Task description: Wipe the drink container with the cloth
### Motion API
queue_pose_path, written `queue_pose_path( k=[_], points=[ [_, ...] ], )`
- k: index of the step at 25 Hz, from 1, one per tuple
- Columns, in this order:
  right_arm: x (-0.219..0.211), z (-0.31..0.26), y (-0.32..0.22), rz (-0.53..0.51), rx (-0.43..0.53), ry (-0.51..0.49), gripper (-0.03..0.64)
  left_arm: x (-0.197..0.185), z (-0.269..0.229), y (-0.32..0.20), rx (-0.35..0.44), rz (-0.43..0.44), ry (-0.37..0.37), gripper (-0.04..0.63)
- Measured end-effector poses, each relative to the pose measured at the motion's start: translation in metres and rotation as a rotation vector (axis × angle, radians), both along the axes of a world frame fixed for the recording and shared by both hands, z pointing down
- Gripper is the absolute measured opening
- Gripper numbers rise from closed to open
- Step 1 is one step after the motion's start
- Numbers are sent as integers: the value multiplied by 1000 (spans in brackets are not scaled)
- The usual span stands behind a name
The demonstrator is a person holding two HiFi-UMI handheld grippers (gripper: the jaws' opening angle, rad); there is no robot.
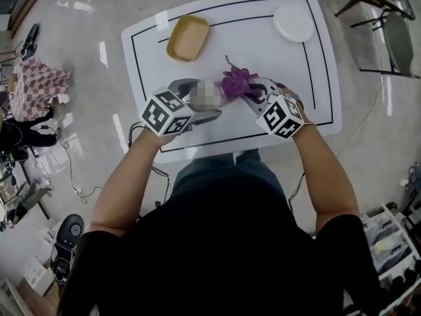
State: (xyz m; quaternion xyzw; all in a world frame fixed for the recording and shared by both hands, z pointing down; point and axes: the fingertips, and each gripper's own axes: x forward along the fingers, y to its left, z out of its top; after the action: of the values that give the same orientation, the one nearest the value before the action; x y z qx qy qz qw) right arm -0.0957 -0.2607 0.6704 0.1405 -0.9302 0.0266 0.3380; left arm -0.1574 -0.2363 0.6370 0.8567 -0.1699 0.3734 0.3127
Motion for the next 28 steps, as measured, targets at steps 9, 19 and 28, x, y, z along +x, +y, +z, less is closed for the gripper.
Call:
queue_pose_path(
  k=[9, 19, 28],
  points=[
    [17, 54, -4, 5, -38, 124, 87, 3, -4, -4, 17, 57, 6, 480],
    [-11, -13, -28, -10, 15, -6, 87, 3, -2, 1, 40, 99, -23, 480],
    [-59, -64, -30, -194, -42, -144, 86, 10, -3, 0, 56, 145, -44, 480]
  ],
)
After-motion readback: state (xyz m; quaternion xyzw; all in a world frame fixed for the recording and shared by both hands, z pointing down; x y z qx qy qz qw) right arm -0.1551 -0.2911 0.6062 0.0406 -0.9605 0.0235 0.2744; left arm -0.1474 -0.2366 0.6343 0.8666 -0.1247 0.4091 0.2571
